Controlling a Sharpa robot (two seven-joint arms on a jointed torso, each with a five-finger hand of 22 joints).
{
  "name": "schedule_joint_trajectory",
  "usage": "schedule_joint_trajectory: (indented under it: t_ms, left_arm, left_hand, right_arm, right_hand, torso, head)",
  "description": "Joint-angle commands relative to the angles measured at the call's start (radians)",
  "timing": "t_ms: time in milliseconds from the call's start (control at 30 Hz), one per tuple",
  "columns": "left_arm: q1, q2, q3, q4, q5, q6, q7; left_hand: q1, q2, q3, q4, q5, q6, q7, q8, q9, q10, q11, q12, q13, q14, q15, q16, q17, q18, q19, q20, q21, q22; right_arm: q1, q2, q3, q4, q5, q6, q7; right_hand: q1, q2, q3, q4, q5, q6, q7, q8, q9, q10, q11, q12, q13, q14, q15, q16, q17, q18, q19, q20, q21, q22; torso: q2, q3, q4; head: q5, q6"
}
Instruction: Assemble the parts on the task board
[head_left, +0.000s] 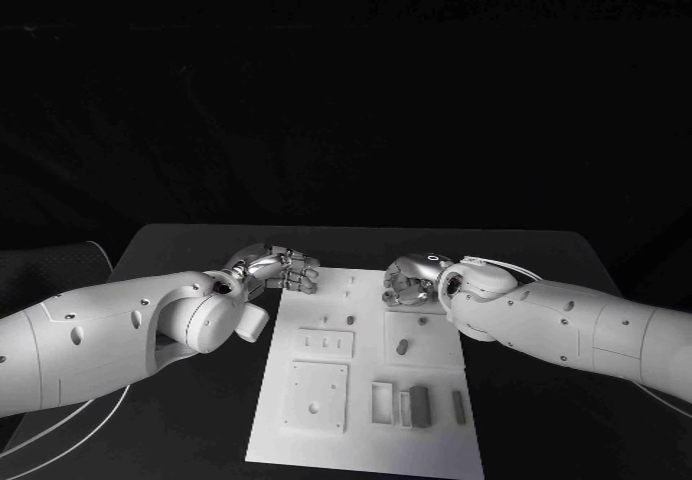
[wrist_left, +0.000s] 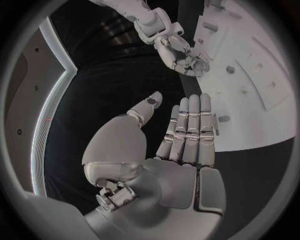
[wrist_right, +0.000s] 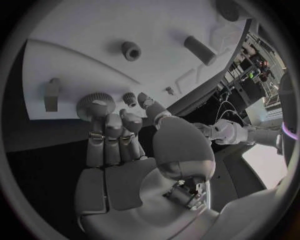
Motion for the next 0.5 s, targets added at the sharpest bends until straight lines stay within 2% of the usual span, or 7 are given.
schedule_joint_trajectory:
  t_ms: [33,367,500]
  left_arm:
    - [0.002,0.001,0.003,0.005,0.003,-0.003,0.008]
    - [0.006,0.000,0.005,0.008,0.003,-0.004,0.009]
    - [0.008,0.000,0.005,0.011,0.003,-0.004,0.009]
  left_hand:
    - [-0.006,0.000,-0.006,-0.002,-0.006,0.001,0.004,-0.006,-0.001,0.005,0.002,-0.003,0.002,0.003,0.003,-0.007,0.001,0.019,0.003,-0.002,-0.002,0.001]
    - [-0.005,0.000,-0.005,-0.003,-0.006,0.001,0.003,-0.006,-0.002,0.005,0.002,-0.003,0.002,0.003,0.003,-0.008,0.003,0.019,0.003,-0.003,-0.003,0.001]
    - [-0.004,0.000,-0.005,-0.003,-0.006,0.001,0.003,-0.006,-0.002,0.005,0.002,-0.003,0.002,0.004,0.003,-0.008,0.003,0.019,0.003,-0.003,-0.003,0.002]
  right_arm:
    - [-0.001,0.003,0.000,0.000,-0.018,0.024,-0.005]
    - [-0.004,0.010,0.000,-0.012,-0.029,0.033,-0.013]
    - [-0.005,0.014,0.000,-0.016,-0.030,0.033,-0.016]
  right_hand:
    - [-0.006,0.000,0.006,0.000,0.004,0.008,0.001,-0.004,0.002,0.002,0.008,0.008,0.001,0.006,-0.001,0.010,0.003,0.015,0.001,-0.007,0.008,0.026]
    - [-0.005,0.001,0.008,0.000,0.004,0.016,-0.001,-0.003,0.003,0.003,0.006,0.015,0.000,0.006,-0.002,0.025,0.007,0.015,0.002,-0.011,0.023,0.026]
    - [-0.005,0.002,0.008,0.000,0.004,0.018,-0.001,-0.003,0.004,0.004,0.006,0.017,0.000,0.006,-0.002,0.028,0.007,0.015,0.002,-0.012,0.027,0.026]
  torso:
    - [0.001,-0.0007,-0.0016]
    - [0.003,0.0005,-0.0003]
    - [0.004,-0.0001,-0.0003]
  head:
    - [0.001,-0.003]
    - [0.003,-0.005]
    - [0.004,-0.006]
